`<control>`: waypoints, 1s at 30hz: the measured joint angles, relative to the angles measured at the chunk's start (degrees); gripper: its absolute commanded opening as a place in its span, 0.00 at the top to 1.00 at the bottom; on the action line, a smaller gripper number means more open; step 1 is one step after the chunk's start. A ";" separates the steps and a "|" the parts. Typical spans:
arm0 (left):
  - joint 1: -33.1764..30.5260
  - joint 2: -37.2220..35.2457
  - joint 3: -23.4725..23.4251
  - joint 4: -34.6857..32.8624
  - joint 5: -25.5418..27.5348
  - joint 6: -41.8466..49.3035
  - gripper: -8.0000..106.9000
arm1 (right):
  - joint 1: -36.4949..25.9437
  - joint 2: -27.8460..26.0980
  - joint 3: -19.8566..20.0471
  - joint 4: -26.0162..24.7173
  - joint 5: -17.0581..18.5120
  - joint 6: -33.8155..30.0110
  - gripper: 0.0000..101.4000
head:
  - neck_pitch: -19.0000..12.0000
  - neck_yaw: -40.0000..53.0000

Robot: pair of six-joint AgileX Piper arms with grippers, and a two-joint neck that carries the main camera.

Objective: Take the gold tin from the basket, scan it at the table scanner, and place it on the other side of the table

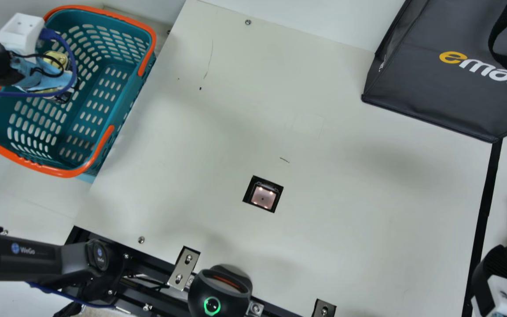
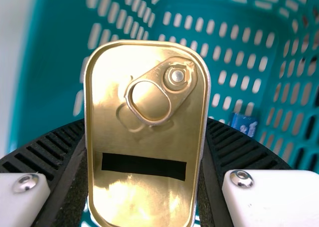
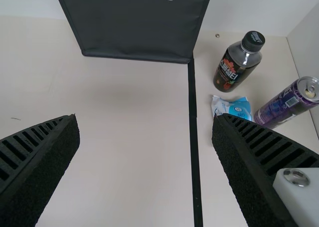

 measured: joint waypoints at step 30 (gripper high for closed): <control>-26.59 -18.77 -4.80 9.50 24.95 -47.19 1.00 | 0.00 0.00 0.00 0.00 0.00 0.00 0.06 | 0.00 0.00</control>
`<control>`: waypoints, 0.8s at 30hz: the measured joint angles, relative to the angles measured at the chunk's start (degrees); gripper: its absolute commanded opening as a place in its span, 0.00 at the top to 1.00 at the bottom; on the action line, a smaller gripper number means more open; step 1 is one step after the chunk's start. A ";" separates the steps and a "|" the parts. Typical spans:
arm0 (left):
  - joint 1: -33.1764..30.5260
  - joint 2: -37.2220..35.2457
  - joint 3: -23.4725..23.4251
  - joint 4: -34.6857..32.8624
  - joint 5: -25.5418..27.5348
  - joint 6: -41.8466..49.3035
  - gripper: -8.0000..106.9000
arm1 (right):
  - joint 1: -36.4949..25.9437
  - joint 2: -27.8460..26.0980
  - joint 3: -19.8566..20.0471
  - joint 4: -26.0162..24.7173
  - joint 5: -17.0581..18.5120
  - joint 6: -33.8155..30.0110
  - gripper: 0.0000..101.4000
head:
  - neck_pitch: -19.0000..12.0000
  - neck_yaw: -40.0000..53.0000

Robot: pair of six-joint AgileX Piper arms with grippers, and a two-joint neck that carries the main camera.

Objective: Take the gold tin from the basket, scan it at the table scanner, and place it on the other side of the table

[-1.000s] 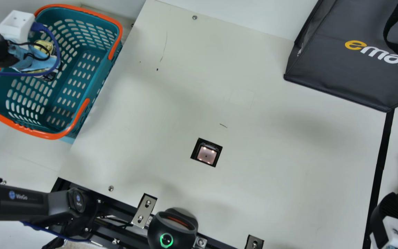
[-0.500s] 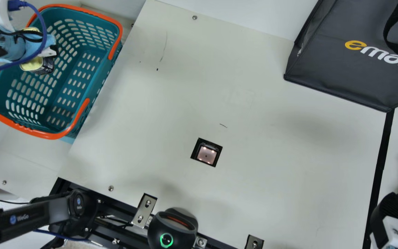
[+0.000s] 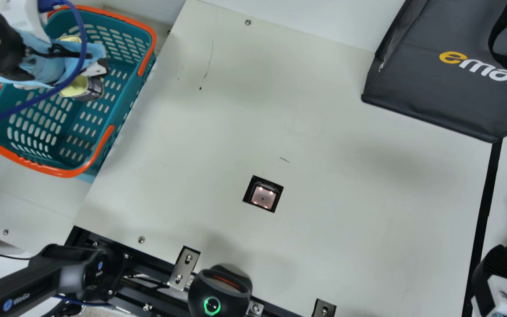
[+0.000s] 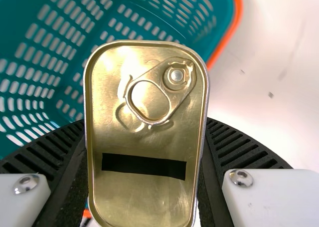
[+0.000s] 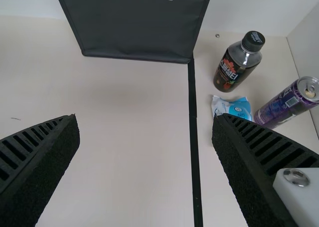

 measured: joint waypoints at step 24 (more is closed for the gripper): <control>-37.05 3.54 3.21 -0.22 2.73 -25.41 1.00 | 0.00 0.00 0.00 0.00 0.00 0.00 0.06 | 0.00 0.00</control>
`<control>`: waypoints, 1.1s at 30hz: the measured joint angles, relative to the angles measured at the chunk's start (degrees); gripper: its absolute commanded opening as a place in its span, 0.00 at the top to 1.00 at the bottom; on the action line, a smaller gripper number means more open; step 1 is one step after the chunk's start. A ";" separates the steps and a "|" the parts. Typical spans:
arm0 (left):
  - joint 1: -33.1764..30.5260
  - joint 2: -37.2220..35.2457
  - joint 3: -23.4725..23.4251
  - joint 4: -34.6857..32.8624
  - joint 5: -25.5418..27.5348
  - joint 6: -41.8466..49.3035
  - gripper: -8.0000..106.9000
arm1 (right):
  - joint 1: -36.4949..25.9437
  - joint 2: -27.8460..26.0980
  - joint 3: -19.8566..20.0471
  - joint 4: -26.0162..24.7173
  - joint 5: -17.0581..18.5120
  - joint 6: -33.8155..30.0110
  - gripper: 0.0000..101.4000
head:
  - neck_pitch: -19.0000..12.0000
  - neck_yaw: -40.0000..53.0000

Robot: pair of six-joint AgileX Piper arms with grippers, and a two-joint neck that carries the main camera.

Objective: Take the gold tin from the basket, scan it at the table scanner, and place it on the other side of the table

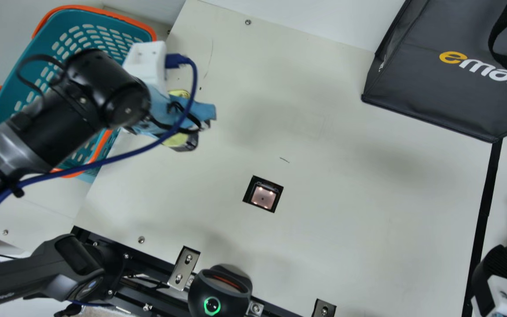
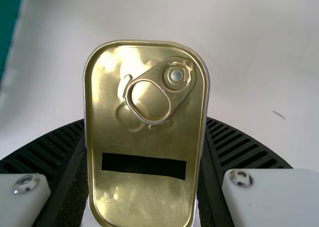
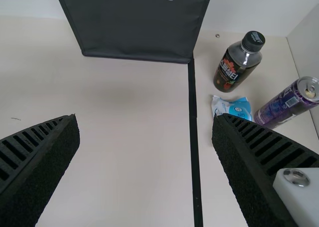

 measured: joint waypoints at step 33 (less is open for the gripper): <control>-28.24 11.71 -3.48 2.03 0.00 -19.27 1.00 | 0.00 0.00 0.00 0.00 0.00 0.00 0.06 | -0.09 0.00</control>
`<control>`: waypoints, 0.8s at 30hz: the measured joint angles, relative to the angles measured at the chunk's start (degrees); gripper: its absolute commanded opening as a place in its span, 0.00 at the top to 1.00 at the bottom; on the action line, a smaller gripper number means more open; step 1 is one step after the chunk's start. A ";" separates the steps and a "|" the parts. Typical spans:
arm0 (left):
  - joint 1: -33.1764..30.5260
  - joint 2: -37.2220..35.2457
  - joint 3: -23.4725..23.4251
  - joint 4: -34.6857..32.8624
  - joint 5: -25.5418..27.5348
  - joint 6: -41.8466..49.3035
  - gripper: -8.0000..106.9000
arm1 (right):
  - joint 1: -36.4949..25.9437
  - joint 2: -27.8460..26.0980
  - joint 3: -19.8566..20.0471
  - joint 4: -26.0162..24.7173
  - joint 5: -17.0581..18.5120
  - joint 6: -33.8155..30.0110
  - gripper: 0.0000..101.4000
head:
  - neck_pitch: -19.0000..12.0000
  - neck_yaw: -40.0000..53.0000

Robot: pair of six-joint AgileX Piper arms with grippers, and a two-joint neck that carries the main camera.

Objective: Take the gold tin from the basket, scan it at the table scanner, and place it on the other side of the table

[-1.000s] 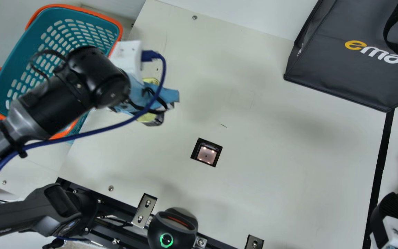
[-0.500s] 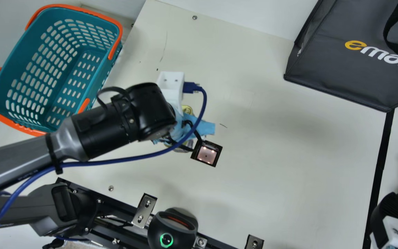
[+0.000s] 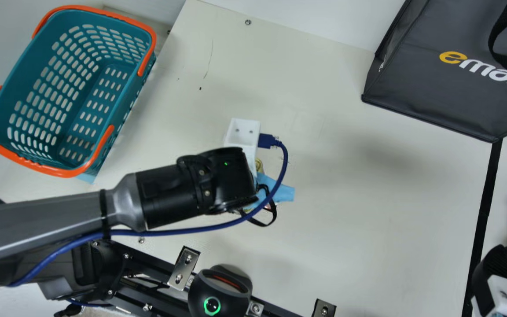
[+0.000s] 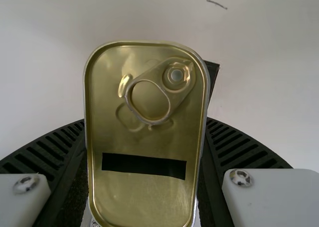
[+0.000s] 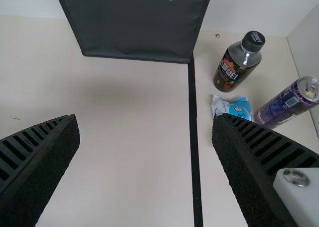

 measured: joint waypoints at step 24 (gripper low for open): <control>-2.15 13.97 -15.01 -0.41 0.00 -11.25 1.00 | 0.00 0.00 0.00 0.00 0.00 0.00 0.06 | 0.09 0.00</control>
